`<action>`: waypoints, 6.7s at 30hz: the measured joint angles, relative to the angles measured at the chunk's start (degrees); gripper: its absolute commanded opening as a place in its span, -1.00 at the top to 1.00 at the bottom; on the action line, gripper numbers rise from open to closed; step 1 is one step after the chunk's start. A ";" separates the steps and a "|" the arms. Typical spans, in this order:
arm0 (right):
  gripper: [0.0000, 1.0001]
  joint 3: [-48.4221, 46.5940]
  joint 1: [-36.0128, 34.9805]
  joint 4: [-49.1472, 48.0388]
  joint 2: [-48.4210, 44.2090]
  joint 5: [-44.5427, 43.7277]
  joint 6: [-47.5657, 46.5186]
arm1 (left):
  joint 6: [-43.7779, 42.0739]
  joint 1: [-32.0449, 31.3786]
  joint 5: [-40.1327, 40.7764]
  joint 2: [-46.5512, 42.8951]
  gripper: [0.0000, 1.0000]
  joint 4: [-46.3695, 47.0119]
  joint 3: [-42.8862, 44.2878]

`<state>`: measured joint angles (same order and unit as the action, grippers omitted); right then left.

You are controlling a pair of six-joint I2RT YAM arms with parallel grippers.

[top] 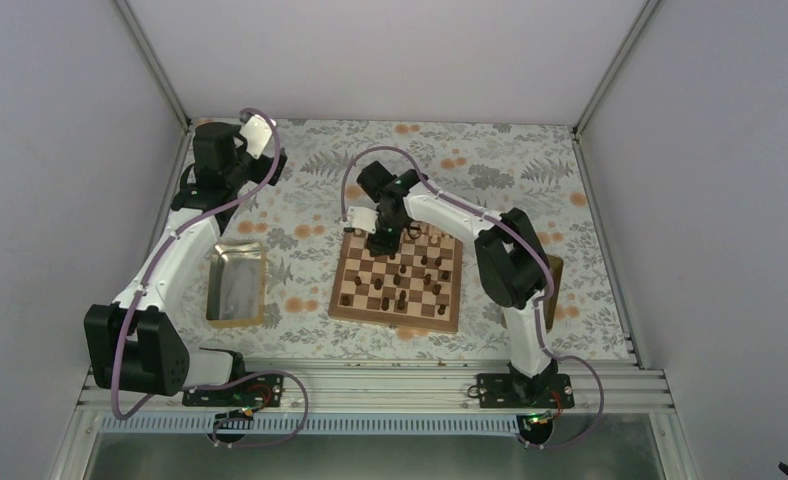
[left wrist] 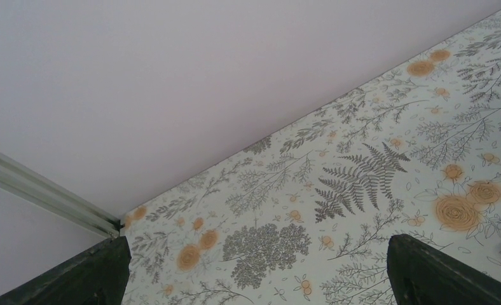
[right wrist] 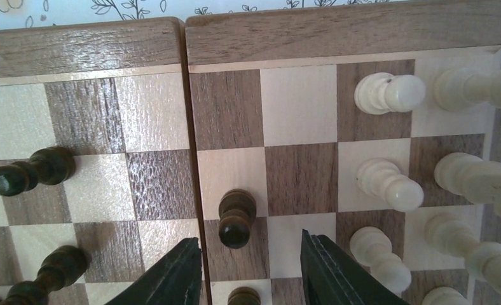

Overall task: Set up the chess pieces on the board
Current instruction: Pick up the chess piece from the chessboard, then place the chess piece on the chessboard, then adjust the chess piece on the chessboard.

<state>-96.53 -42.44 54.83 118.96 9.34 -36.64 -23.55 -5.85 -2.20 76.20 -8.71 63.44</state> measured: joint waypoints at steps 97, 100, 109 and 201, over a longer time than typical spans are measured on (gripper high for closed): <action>0.52 -1.11 -15.67 0.76 0.55 -0.83 1.88 | -0.02 0.24 -0.22 -1.22 -1.00 0.07 -0.02; 0.42 -1.11 -15.67 0.50 0.55 -0.85 2.21 | -0.02 0.26 -0.22 -1.22 -1.00 0.07 -0.02; 0.41 -0.24 -15.37 0.24 -0.04 -1.27 2.25 | -0.02 0.37 -0.24 -1.22 -1.00 0.07 -0.02; 0.62 6.47 -11.93 1.79 -3.61 0.26 1.73 | -0.02 0.59 -0.46 -1.33 -1.00 0.35 -0.76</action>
<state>-90.06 -54.37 56.62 115.35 9.61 -34.92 -23.57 -5.26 -2.66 74.87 -8.36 62.67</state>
